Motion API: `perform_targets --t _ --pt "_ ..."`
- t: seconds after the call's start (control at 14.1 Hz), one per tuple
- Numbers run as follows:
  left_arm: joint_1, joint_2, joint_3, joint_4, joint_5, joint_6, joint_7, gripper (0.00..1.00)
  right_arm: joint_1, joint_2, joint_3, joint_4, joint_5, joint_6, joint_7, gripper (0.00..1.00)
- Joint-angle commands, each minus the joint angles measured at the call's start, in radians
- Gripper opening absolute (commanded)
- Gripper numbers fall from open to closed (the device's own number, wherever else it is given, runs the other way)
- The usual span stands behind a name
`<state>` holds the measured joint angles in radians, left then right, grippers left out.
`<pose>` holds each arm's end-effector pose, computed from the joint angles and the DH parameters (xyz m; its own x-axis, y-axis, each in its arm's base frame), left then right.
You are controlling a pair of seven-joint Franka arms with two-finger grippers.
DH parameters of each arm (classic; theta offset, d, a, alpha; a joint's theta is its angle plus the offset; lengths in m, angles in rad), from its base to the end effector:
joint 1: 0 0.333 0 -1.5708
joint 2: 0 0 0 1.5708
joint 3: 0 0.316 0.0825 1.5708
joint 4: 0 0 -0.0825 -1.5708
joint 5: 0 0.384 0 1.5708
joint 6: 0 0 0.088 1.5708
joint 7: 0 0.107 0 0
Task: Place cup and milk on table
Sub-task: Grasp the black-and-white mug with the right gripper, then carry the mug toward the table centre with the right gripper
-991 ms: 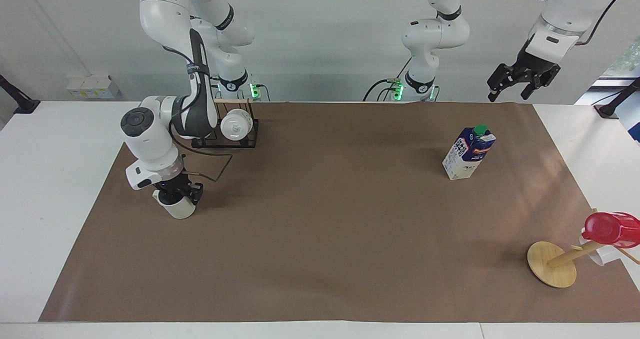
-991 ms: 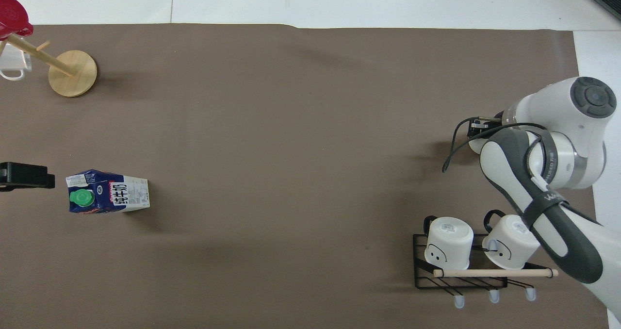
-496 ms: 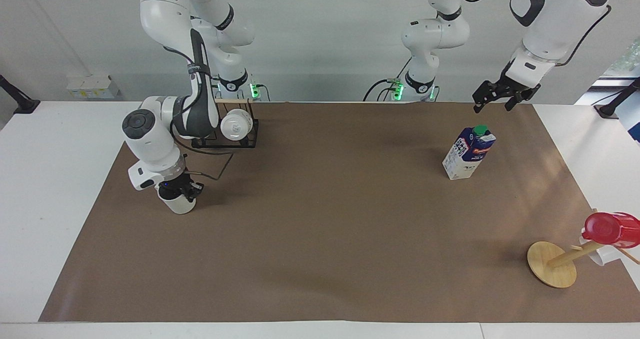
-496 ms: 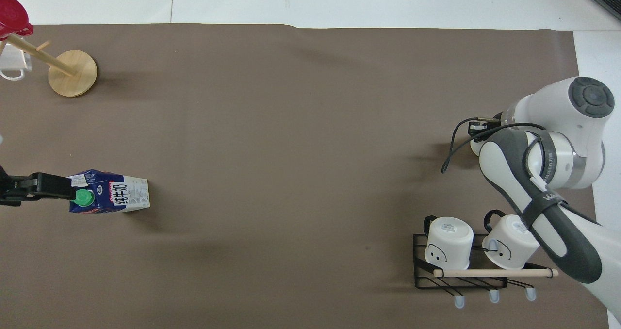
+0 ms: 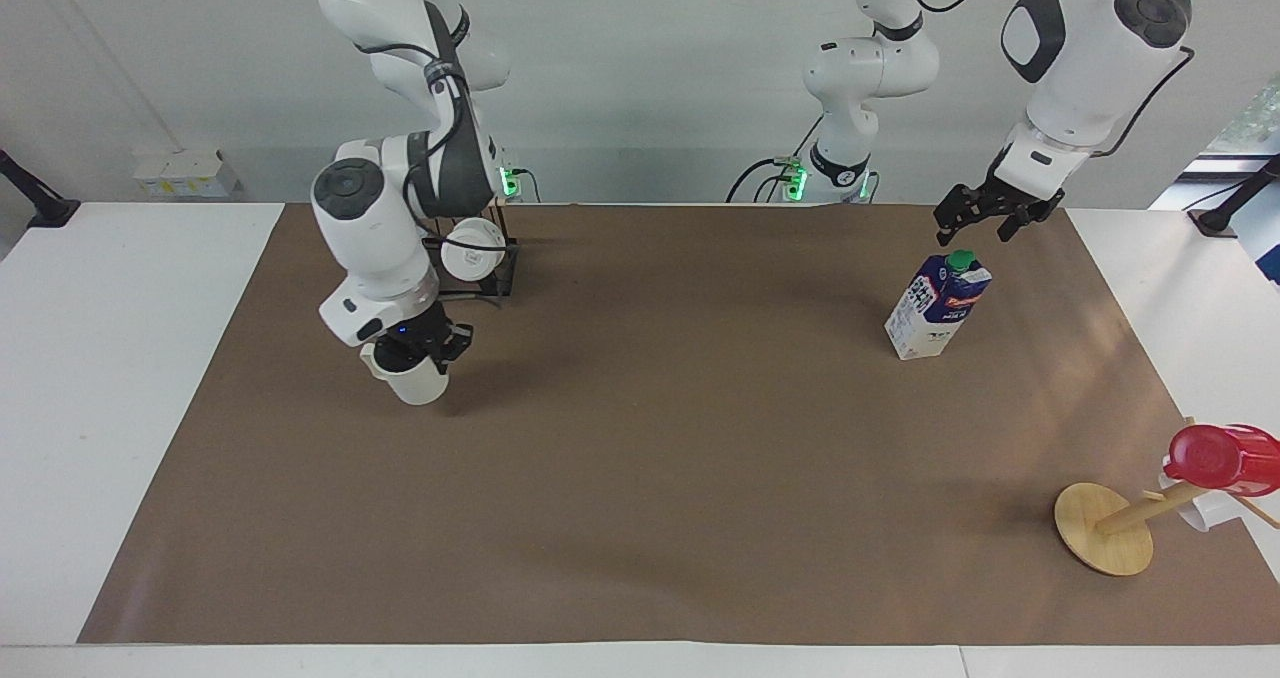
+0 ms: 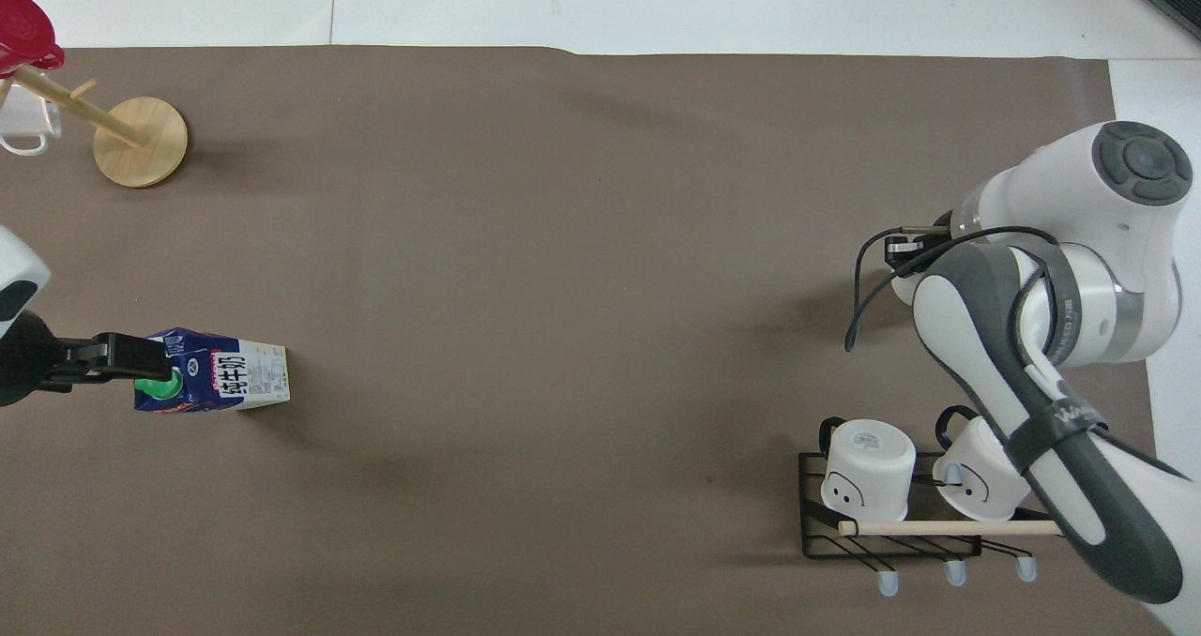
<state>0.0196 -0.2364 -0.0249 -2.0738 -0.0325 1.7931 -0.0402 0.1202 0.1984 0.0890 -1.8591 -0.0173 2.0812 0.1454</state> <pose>0.4815 -0.0061 0.5271 0.9980 0.0430 -0.0454 0.0441 -0.9987 0.0237 0.5990 0.1237 0.4154 0.9973 0.0700 0.0240 0.0701 -0.9975 -0.0058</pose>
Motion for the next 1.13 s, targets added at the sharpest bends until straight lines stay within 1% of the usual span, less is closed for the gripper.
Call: perform_targets --t 0.0,0.07,0.21,0.35,0.42,0.57,0.64,0.71,0.78,0.85,1.06 --pt "-0.007 -0.037 0.005 -0.061 0.006 0.049 0.016 1.0 0.108 0.013 0.0 0.052 0.019 -0.013 0.058 0.0" --pt "-0.007 -0.041 0.005 -0.083 0.006 0.067 0.017 1.0 0.142 0.015 0.005 0.057 0.028 -0.013 0.074 0.0" --pt "-0.007 -0.04 0.005 -0.109 0.006 0.109 0.043 1.0 0.212 0.007 0.043 0.07 0.057 -0.013 0.107 0.0" --pt "-0.007 -0.044 0.005 -0.123 0.006 0.118 0.078 1.0 0.274 0.015 0.078 0.093 0.059 -0.001 0.163 0.0" --pt "-0.003 -0.046 0.005 -0.124 0.006 0.117 0.104 1.0 0.33 0.028 0.084 0.097 0.05 0.008 0.245 0.0" --pt "-0.003 -0.046 0.005 -0.129 0.006 0.118 0.109 1.0 0.436 0.082 0.083 0.116 0.034 0.04 0.53 0.0" --pt "-0.006 -0.041 0.005 -0.15 0.006 0.126 0.109 1.0 0.467 0.108 0.083 0.129 0.001 0.051 0.609 0.0" --pt "-0.007 -0.041 0.005 -0.178 0.006 0.155 0.109 1.0 0.496 0.128 0.084 0.13 -0.041 0.053 0.655 0.0" --pt "-0.009 -0.044 0.005 -0.193 0.006 0.185 0.109 1.0 0.528 0.15 0.084 0.13 -0.053 0.065 0.671 0.0" --pt "-0.009 -0.04 0.005 -0.193 0.006 0.196 0.109 1.0 0.55 0.16 0.083 0.129 -0.038 0.094 0.684 0.0" --pt "-0.007 -0.04 0.005 -0.193 0.006 0.21 0.111 1.0 0.55 0.162 0.084 0.114 -0.033 0.103 0.753 0.0"
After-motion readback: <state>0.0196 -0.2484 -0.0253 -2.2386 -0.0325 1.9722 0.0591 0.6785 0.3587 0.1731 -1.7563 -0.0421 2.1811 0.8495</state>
